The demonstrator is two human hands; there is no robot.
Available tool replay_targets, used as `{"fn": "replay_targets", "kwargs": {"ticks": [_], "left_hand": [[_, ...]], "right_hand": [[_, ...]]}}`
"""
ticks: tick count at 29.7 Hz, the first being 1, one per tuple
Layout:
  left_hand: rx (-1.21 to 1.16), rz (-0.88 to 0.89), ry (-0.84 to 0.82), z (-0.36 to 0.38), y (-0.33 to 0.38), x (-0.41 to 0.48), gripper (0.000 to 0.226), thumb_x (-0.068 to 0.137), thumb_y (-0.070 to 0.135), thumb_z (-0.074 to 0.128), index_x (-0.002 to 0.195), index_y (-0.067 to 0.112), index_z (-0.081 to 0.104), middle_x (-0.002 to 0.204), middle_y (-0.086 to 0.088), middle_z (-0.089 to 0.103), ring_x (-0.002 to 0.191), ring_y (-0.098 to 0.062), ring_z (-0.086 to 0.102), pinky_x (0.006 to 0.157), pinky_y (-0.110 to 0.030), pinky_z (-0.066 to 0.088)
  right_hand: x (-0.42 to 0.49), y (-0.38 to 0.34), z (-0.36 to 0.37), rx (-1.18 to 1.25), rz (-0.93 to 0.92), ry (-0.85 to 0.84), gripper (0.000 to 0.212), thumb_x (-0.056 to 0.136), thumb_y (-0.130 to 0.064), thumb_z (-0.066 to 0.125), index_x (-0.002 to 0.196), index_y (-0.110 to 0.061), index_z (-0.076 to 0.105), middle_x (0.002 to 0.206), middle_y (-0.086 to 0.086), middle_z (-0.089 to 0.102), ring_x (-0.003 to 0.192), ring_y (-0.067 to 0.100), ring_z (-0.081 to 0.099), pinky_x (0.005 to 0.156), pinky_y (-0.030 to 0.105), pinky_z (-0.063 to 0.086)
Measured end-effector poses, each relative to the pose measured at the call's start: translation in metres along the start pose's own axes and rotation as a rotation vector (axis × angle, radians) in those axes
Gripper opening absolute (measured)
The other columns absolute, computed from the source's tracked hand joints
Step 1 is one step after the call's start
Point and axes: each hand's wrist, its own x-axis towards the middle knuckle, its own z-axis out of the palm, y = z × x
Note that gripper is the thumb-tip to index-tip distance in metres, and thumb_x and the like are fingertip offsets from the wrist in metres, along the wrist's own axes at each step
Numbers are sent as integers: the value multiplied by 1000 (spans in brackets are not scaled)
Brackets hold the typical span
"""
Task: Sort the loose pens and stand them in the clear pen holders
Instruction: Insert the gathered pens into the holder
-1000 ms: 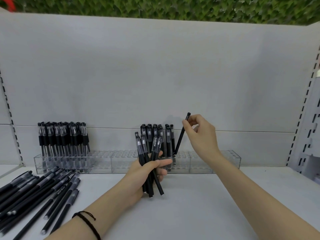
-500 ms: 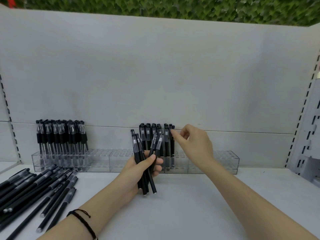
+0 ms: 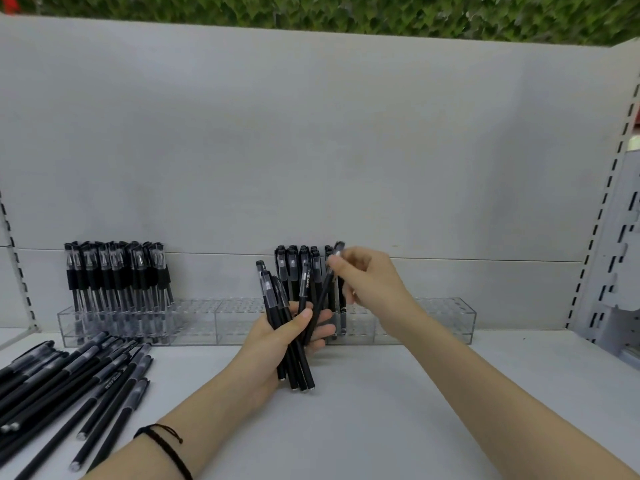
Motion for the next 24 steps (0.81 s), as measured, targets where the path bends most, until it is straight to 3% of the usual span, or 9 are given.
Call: {"fn": "replay_targets", "kwargs": {"ticks": [3,5,8,13,17,20,24], "left_hand": [[-33,-25,53,0,-2,2,21,96,17,56,114,8,60,100,-15,74,88,-28,73,70,-31,61],[1,-38,71,0,-3,3,21,96,22,55,115,12,61,98,-14,75,81,-25,74,67,-31,60],[54,-32,87,-1,-2,4,22,97,25,54,114,15,63,84,-7,74,62,-17,66,58,-28,55],[87,-58,79,1,-4,4,22,98,26,53,114,12,59,68,-2,64,46,-11,43,47,-24,42],[95,-52,57,1,-4,4,19,98,24,54,105,8,49,79,-7,70,48,-10,47,45,-22,42],[63,-63,31,2,-3,4,19,97,20,54,109,6,50,92,-10,75,56,-11,56,53,-23,49],[52,-62,18,2,-3,2,32,97,20,54,120,-2,55,100,-12,75,68,-12,66,65,-23,57]], "right_hand": [[5,-2,-7,-33,-121,229,14,96,-26,57,83,-25,59,76,-13,61,59,1,48,58,16,38],[5,-2,-11,-47,-190,324,16,97,-25,55,82,-26,58,79,-14,61,63,3,52,58,10,39],[6,2,-16,-106,-262,375,12,98,-24,53,88,-21,59,80,-14,60,56,3,46,55,12,35],[10,15,-17,-261,-276,297,8,97,-27,55,95,-20,59,83,-12,60,55,3,45,61,22,34],[9,23,-13,-473,-166,113,15,94,-34,59,93,-20,64,84,-14,61,63,0,48,68,29,43],[7,27,-13,-556,-68,46,29,88,-47,62,81,-19,65,82,-10,65,80,9,59,78,36,51],[6,24,-14,-637,-82,130,48,83,-61,60,64,-17,54,59,-8,55,63,12,53,62,33,45]]}}
